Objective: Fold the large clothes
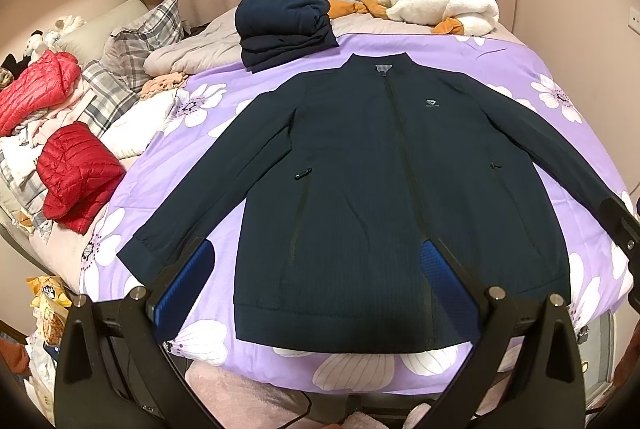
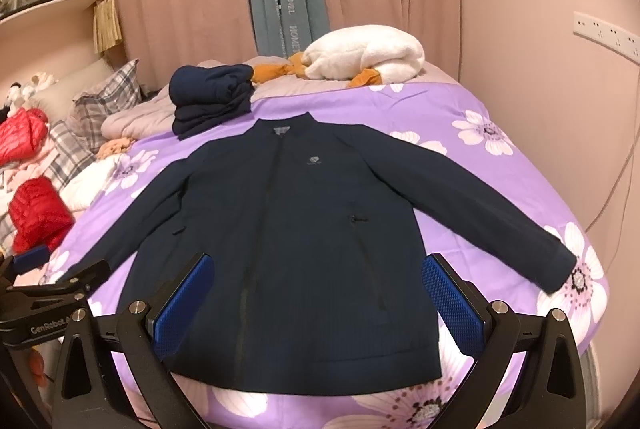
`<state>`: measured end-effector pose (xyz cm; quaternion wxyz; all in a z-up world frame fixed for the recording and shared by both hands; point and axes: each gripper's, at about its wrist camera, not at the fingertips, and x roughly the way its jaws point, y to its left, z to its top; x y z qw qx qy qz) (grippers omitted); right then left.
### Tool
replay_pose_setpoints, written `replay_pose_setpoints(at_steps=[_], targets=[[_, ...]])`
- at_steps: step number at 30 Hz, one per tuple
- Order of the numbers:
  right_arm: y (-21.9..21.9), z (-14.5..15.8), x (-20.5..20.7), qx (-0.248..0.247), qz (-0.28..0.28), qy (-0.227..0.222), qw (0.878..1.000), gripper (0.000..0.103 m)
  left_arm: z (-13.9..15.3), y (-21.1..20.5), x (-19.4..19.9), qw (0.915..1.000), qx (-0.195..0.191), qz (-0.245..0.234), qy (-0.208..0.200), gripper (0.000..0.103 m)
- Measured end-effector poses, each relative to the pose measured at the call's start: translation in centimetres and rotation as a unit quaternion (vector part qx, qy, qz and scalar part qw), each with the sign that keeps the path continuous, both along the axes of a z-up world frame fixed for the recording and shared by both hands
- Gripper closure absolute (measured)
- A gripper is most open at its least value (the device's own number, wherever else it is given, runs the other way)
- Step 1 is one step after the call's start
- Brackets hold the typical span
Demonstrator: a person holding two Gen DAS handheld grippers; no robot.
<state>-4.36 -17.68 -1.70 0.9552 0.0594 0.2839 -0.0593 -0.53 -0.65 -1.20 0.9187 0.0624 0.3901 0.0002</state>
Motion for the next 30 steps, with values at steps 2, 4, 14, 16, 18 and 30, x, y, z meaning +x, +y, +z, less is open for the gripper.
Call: replay_pose_setpoints(at_steps=[2, 4, 14, 16, 18, 30], targets=[[-0.2, -0.2, 0.0, 0.005, -0.002, 0.002, 1.0, 0.0, -0.1, -0.1, 0.1, 1.0, 0.0, 0.0, 0.002, 0.0], [-0.5, -0.4, 0.2, 0.012, -0.005, 0.008, 1.0, 0.0, -0.4, -0.2, 0.3, 1.0, 0.004, 0.001, 0.004, 0.0], [-3.9, -2.0, 0.7, 0.144, 0.075, -0.012, 0.987, 0.0, -1.9, 0.4, 2.1, 0.9964, -0.073, -0.016, 0.04, 0.0], [-5.8, -3.2, 0.7, 0.21, 0.093, -0.035, 0.973, 0.0, -3.1, 1.0, 3.0, 0.9914, -0.113, -0.025, 0.061, 0.0], [-8.5, -4.8, 0.1, 0.28, 0.093, -0.067, 0.953, 0.0, -4.0, 1.2, 3.6, 0.9862, -0.145, -0.031, 0.073, 0.0], [-21.8, -12.1, -5.4, 0.393, -0.096, -0.124, 0.906, 0.0, -6.5, 2.4, 6.3, 0.9305, -0.357, -0.051, 0.063, 0.0]])
